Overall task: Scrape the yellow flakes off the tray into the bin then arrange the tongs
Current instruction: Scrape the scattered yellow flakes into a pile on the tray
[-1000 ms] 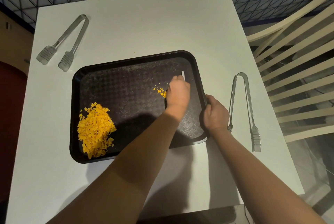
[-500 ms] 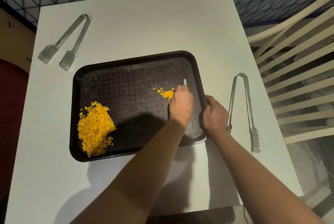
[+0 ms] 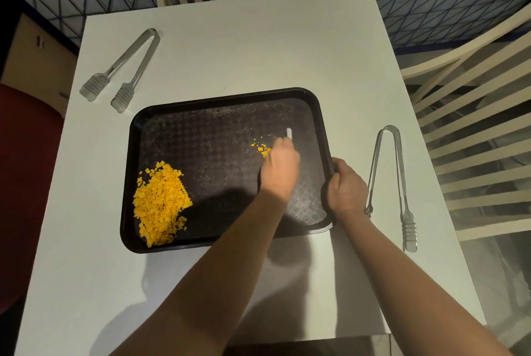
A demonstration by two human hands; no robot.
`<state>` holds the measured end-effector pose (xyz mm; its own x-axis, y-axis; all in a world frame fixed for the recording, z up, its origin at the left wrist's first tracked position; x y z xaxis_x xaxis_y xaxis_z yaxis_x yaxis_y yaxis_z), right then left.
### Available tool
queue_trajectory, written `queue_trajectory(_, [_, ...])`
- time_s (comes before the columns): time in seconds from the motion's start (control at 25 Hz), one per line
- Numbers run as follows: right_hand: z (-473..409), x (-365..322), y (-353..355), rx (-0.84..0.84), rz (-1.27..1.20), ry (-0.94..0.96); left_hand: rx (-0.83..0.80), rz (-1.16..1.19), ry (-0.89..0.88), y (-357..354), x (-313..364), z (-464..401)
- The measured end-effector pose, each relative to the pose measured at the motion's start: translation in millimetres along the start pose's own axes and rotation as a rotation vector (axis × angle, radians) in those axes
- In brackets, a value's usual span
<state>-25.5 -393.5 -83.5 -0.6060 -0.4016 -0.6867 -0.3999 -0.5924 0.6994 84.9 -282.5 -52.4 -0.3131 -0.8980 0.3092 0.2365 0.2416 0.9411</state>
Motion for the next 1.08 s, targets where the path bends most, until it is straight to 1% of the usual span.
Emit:
queue_trajectory(0.08, [0, -1, 1, 0.003, -0.006, 0.006, 0.003, -0.072, -0.181, -4, 27, 21])
queue_trajectory(0.12, [0, -1, 1, 0.005, -0.003, 0.004, 0.004, -0.107, -0.225, -9, 33, 33])
queue_trajectory(0.2, [1, -2, 0, 0.011, -0.004, 0.002, -0.033, -0.220, -0.248, -19, 33, 48])
queue_trajectory(0.24, [2, -3, 1, 0.016, -0.009, 0.004, -0.066, -0.303, -0.245, -24, 28, 53])
queue_trajectory(0.32, [1, -3, 1, 0.024, -0.012, 0.011, -0.153, -0.433, -0.297, -34, 18, 61])
queue_trajectory(0.4, [1, -1, 0, 0.018, -0.007, 0.008, -0.195, -0.500, -0.270, -29, 2, 60])
queue_trajectory(0.44, [1, -1, 0, 0.012, -0.004, 0.004, -0.154, -0.530, -0.243, -24, -9, 55])
queue_trajectory(0.52, [1, 0, 1, 0.009, -0.003, -0.001, 0.051, -0.575, -0.262, -12, -31, 51])
queue_trajectory(0.56, [1, 1, 1, 0.011, -0.005, -0.003, 0.187, -0.551, -0.312, -3, -37, 49])
queue_trajectory(0.6, [1, 1, 1, 0.010, -0.005, -0.004, 0.281, -0.482, -0.350, 4, -41, 49])
queue_trajectory(0.64, [1, 1, 1, 0.007, -0.004, -0.003, 0.335, -0.405, -0.361, 9, -43, 49])
queue_trajectory(0.68, [1, 0, 1, 0.006, -0.002, 0.001, 0.349, -0.344, -0.371, 10, -42, 51])
queue_trajectory(0.76, [1, 0, 1, 0.010, 0.001, 0.015, 0.306, -0.296, -0.417, 1, -30, 58])
queue_trajectory(0.8, [1, 0, 1, 0.012, 0.005, 0.018, 0.240, -0.294, -0.426, -6, -22, 61])
queue_trajectory(0.88, [1, 0, 1, 0.016, 0.014, 0.018, -0.042, -0.275, -0.391, -32, -11, 60])
queue_trajectory(0.92, [1, 0, 1, 0.017, 0.016, 0.022, -0.158, -0.276, -0.379, -43, -6, 58])
queue_trajectory(0.96, [1, -1, 1, 0.017, 0.016, 0.027, -0.195, -0.268, -0.377, -48, -1, 54])
queue_trajectory(1.08, [1, -1, 0, 0.020, 0.012, 0.036, -0.119, -0.223, -0.374, -43, 19, 37])
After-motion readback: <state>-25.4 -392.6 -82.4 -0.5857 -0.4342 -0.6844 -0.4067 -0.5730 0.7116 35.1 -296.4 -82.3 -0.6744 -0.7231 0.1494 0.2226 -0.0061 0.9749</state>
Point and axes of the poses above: each hand's wrist, its own z-axis away from the middle knuckle, its own y-axis out of the back of the hand, x = y × z, the point moved 7 cm from there along -z, towards the middle knuckle, and after that the axes turned 9 degrees about -z, right-handed, at the moved point
